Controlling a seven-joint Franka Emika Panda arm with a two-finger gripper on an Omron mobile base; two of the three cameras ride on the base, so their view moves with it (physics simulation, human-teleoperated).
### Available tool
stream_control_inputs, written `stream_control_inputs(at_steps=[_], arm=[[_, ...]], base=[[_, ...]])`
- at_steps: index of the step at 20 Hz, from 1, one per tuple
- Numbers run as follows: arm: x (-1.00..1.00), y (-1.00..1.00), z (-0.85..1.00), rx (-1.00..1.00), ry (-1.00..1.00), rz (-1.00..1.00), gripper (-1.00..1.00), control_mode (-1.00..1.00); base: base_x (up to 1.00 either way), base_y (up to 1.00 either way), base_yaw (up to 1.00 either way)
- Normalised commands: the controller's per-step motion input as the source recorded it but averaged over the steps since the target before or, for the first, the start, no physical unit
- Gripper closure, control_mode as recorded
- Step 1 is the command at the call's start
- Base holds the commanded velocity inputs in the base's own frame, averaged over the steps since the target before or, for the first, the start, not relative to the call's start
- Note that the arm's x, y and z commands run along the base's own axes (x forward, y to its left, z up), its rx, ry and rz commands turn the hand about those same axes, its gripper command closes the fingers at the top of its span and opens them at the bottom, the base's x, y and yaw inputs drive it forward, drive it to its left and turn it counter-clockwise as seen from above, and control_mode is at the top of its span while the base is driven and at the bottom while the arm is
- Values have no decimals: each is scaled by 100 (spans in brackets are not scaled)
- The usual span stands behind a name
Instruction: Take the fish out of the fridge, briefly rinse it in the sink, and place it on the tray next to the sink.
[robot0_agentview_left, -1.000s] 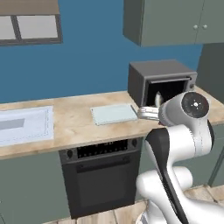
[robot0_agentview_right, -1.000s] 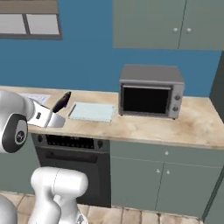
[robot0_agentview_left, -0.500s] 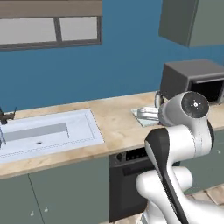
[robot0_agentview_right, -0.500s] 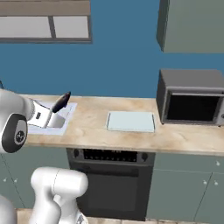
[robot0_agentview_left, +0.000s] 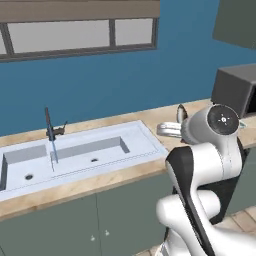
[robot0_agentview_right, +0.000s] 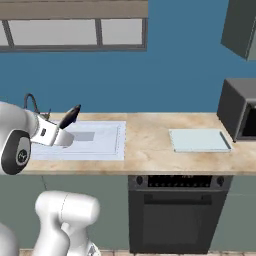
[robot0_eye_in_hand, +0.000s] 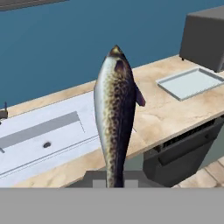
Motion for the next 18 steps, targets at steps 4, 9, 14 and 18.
stream_control_inputs(at_steps=[4,9,14,18], arm=[[0,0,0,0,0,0,100,100],[0,0,0,0,0,0,100,100],[13,0,0,0,5,4,100,-100],[80,0,-5,-5,38,38,100,-100]], base=[[50,59,-10],[29,6,-6],[29,0,1],[0,0,0]])
